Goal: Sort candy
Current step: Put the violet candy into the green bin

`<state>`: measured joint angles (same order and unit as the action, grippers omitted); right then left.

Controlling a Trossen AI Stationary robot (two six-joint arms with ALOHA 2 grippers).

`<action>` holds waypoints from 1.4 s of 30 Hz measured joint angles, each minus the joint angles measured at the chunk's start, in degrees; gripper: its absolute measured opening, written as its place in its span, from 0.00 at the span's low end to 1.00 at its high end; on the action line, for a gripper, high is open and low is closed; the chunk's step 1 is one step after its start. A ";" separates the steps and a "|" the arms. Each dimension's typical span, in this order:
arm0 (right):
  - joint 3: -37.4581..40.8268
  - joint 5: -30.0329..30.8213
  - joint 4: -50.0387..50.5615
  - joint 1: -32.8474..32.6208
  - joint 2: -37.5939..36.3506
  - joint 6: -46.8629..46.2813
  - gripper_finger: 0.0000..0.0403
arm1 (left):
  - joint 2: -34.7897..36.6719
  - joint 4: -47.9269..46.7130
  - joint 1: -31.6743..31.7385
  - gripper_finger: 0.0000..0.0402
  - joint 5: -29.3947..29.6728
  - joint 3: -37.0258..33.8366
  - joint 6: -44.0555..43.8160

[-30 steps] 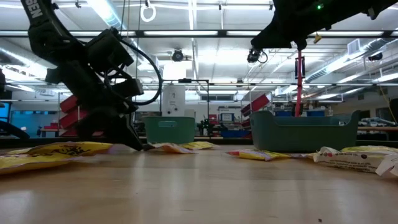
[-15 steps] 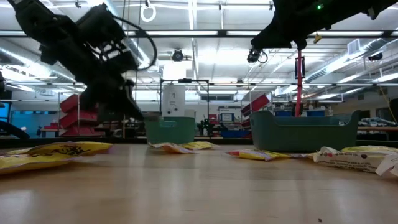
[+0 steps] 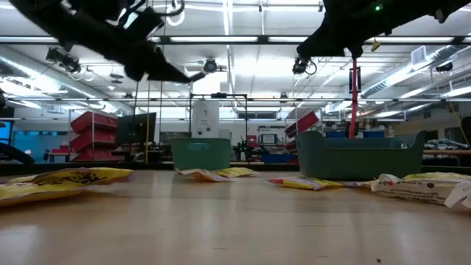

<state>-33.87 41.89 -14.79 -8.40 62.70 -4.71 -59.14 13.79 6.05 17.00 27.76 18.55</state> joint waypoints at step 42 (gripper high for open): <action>0.00 0.00 -0.02 0.00 0.00 0.42 0.23 | -17.75 -21.98 26.92 0.02 -16.25 15.46 -6.57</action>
<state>-33.87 41.89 -14.81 -8.40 62.70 -4.29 -76.88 -8.19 32.97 0.75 43.22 11.98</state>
